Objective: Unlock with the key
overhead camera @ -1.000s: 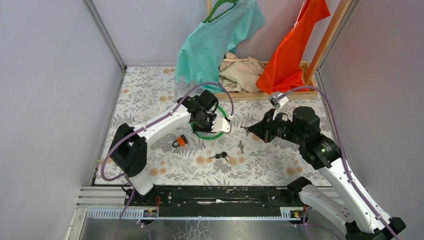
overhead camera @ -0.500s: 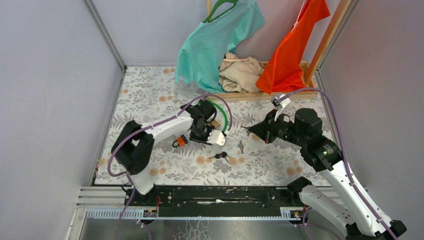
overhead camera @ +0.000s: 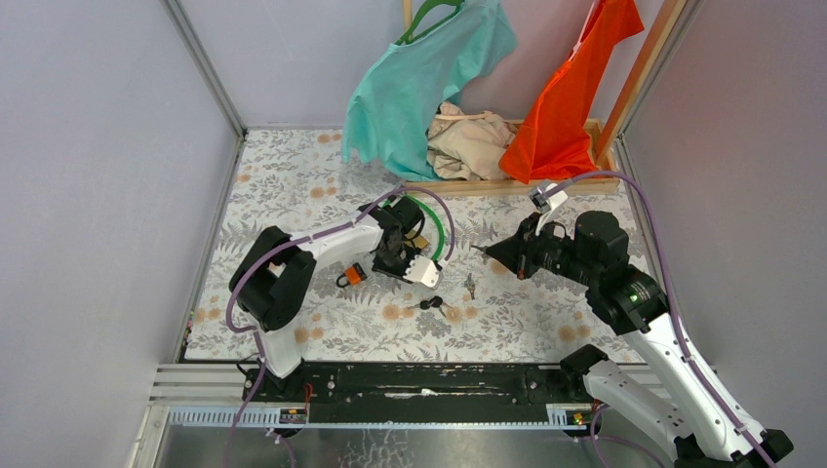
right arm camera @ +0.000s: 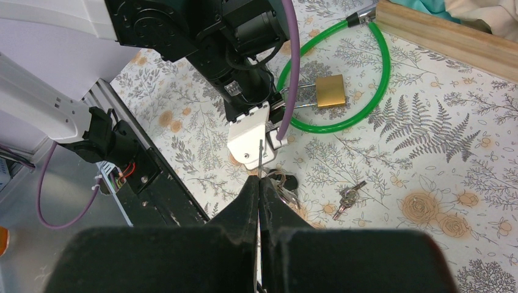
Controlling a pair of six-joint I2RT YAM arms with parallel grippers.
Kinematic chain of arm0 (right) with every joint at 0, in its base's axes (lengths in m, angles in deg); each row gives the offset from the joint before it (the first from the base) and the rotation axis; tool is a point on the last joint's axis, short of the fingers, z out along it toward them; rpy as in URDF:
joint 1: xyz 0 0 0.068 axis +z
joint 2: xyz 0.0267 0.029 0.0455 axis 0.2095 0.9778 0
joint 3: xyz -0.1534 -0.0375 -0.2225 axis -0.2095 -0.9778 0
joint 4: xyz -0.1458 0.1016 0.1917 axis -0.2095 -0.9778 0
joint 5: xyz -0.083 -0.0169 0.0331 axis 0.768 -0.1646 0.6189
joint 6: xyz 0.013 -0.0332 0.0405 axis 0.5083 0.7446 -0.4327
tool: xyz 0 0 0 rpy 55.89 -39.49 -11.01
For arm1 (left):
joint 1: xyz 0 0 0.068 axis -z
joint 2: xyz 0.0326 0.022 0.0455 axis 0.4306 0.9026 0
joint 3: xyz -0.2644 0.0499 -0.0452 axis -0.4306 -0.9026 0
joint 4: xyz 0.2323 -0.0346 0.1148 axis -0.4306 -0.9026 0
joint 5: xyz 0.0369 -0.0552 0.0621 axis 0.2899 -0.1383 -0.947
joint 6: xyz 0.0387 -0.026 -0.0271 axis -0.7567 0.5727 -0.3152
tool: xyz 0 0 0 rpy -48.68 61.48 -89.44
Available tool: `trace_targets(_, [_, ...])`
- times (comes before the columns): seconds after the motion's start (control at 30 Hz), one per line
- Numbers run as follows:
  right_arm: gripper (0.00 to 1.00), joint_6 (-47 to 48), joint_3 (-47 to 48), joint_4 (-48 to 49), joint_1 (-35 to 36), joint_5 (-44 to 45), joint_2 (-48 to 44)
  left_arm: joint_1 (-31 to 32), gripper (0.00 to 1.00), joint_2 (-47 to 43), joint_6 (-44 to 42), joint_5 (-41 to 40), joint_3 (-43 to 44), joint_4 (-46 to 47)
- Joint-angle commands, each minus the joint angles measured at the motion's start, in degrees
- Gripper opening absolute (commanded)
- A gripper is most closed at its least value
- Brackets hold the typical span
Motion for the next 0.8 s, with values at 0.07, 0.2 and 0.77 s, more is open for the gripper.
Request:
trace_targets(0.07, [0.0, 1.26, 1.12, 0.29, -0.21, 1.08, -0.82, -0.51, 0.34, -4.26, -4.05, 2.7, 0.38, -1.85])
trace_targets(0.2, [0.0, 1.32, 1.16, 0.5, -0.22, 1.36, -0.9, -0.99, 0.35, -5.5, -4.25, 1.72, -0.69, 1.35])
trace_targets(0.77, [0.0, 1.31, 2.32, -0.37, -0.22, 2.14, -0.93, -3.42, 0.49, -0.8, -5.51, 1.12, -4.03, 8.2])
